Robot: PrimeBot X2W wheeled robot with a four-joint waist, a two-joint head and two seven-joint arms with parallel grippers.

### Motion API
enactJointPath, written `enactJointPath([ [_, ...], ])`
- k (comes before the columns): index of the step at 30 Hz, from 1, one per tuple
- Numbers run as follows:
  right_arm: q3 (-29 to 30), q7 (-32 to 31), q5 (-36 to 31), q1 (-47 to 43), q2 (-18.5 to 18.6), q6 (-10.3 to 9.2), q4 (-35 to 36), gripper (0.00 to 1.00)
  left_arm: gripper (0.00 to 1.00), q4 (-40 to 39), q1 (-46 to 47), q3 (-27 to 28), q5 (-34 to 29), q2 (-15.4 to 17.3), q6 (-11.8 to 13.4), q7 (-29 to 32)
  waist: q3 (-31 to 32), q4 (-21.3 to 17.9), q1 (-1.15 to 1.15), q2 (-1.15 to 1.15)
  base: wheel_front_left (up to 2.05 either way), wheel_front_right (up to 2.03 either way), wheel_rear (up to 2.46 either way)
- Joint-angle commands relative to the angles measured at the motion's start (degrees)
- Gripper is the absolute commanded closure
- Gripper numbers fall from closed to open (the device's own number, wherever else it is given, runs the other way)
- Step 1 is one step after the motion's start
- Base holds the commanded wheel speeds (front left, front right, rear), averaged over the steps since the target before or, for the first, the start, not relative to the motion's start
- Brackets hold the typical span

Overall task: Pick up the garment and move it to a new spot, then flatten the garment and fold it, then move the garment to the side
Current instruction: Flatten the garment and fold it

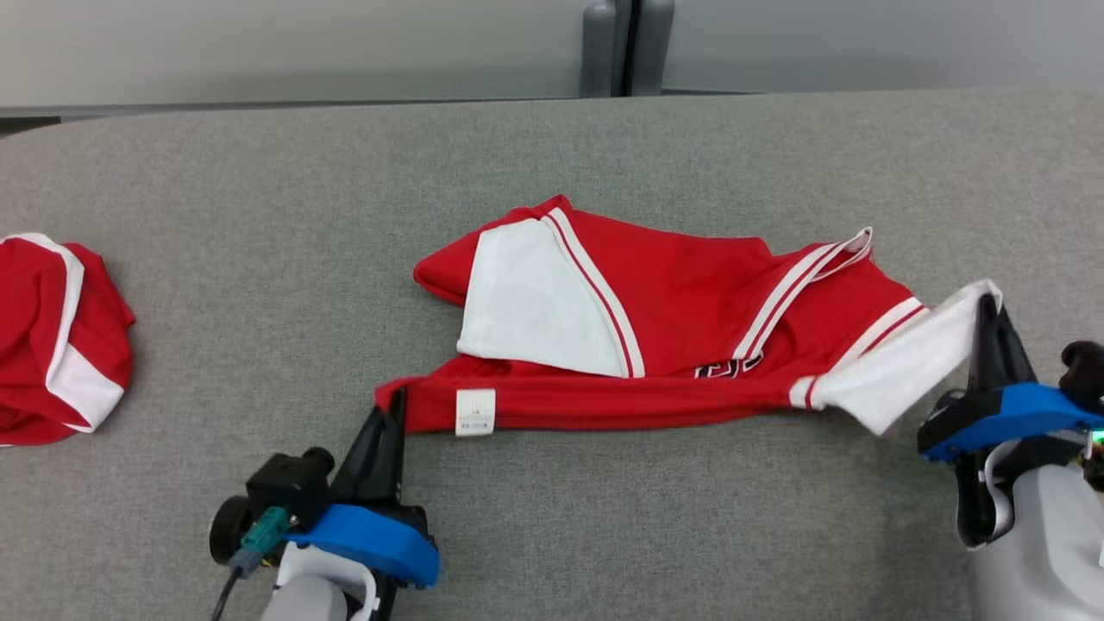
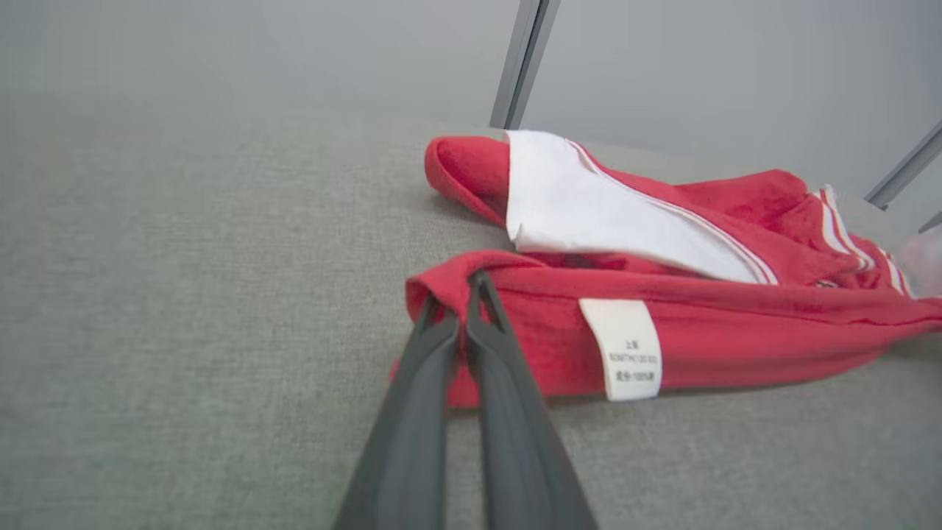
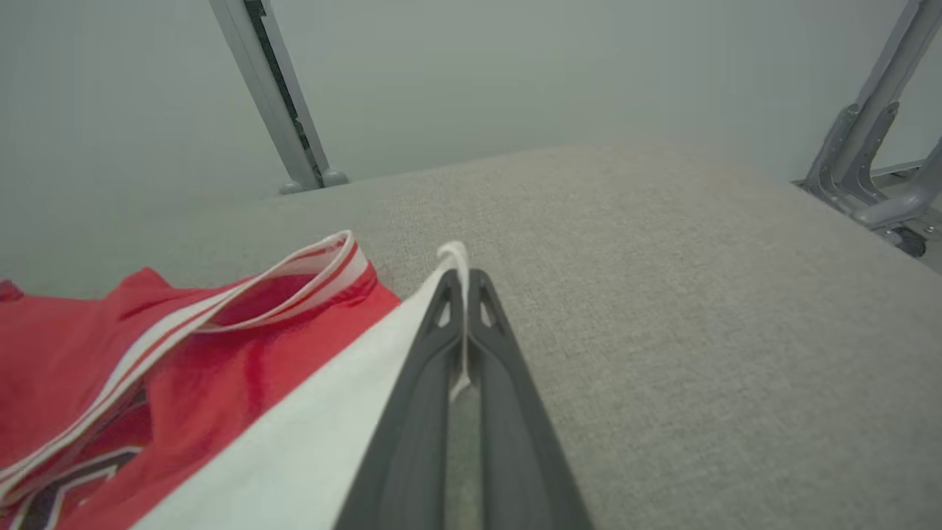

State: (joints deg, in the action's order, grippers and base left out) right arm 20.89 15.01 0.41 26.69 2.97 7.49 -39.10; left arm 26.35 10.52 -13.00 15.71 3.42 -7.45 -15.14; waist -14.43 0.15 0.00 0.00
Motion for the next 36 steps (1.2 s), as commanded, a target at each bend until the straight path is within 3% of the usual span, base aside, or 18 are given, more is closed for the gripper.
enactJointPath([
  [1,-0.7,0.3,2.2,-0.4,0.1,0.00,2.0,1.00,1.00,-1.5,1.0,0.9,0.1,0.1,-0.1,0.0,1.2,-0.7,0.00,0.00,0.00,0.00,0.00],
  [4,-3.9,0.3,11.8,0.9,0.1,0.00,10.2,1.00,1.00,-8.2,2.9,3.5,0.0,1.1,-0.1,0.0,4.3,-1.8,0.00,0.00,0.00,0.00,0.00],
  [9,-7.2,0.3,20.5,4.0,2.0,0.00,19.8,1.00,1.00,-16.2,7.7,7.4,0.1,4.2,-0.1,-0.1,9.1,-3.1,0.00,0.00,0.00,0.00,0.00],
  [19,-13.7,0.2,26.7,12.9,7.5,0.00,29.7,1.00,1.00,-25.3,18.8,11.9,-1.9,11.8,0.0,-0.1,14.7,-3.9,0.00,0.00,0.00,0.00,0.00],
  [26,-15.2,-1.3,26.3,20.7,10.5,0.00,26.8,1.00,1.00,-25.0,27.2,12.0,-1.6,14.5,0.6,4.4,12.1,-3.0,0.00,0.00,0.00,0.00,0.00],
  [32,-16.4,-1.9,23.6,28.5,10.7,0.00,19.1,1.00,1.00,-18.9,33.7,10.4,-2.5,13.0,2.1,6.3,3.9,-1.8,0.00,0.00,0.00,0.00,0.00],
  [36,-15.4,-0.5,20.9,37.0,9.2,0.00,13.1,1.00,1.00,-11.3,41.8,9.3,-5.3,12.2,3.9,2.9,-1.8,-1.6,0.00,0.00,0.00,0.00,0.00],
])
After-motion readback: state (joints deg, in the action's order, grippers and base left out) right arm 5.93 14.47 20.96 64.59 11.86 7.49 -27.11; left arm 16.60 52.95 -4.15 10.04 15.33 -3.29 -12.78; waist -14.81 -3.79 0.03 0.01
